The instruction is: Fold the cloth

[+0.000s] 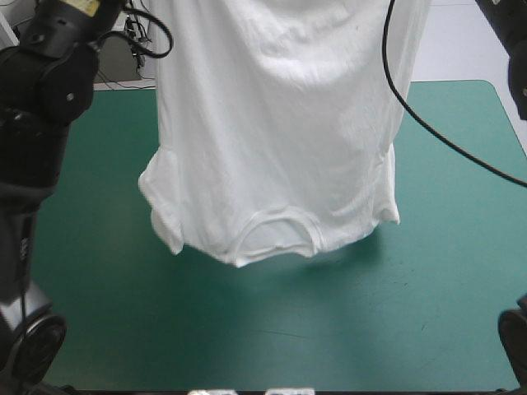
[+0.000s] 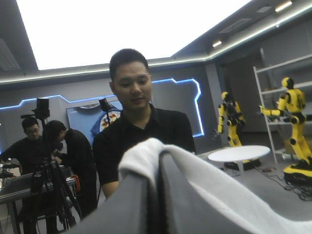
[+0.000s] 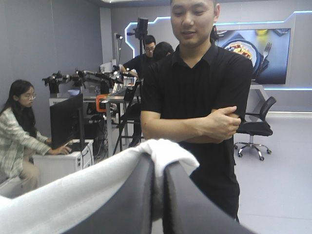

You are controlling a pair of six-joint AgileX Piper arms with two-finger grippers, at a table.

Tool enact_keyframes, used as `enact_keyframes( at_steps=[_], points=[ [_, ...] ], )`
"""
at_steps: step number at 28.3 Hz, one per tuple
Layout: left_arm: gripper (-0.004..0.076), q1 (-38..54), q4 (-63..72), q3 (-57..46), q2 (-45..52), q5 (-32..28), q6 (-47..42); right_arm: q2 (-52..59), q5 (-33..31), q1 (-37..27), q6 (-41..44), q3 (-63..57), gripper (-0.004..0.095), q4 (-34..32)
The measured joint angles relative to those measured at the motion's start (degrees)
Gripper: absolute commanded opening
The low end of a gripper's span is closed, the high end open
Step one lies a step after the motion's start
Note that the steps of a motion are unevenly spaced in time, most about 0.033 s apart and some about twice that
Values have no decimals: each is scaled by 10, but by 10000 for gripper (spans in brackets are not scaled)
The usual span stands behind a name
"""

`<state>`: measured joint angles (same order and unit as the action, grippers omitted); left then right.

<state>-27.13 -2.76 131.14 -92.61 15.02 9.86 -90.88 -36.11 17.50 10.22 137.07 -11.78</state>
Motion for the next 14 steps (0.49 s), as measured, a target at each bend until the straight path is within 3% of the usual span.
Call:
enact_keyframes(
  at_steps=[3,6,12,14],
  points=[
    [-9,39,28,64,-67,-44,-23,-57,16,-33,0,78,-17,22],
    [-9,80,87,183,-145,-37,-34,-92,28,-78,-10,141,-17,67],
    [-9,102,111,264,-189,60,-35,-100,11,-100,-46,106,-18,118],
    [-9,105,110,266,-198,135,-35,-105,-15,-101,-55,73,-17,123]
  ],
)
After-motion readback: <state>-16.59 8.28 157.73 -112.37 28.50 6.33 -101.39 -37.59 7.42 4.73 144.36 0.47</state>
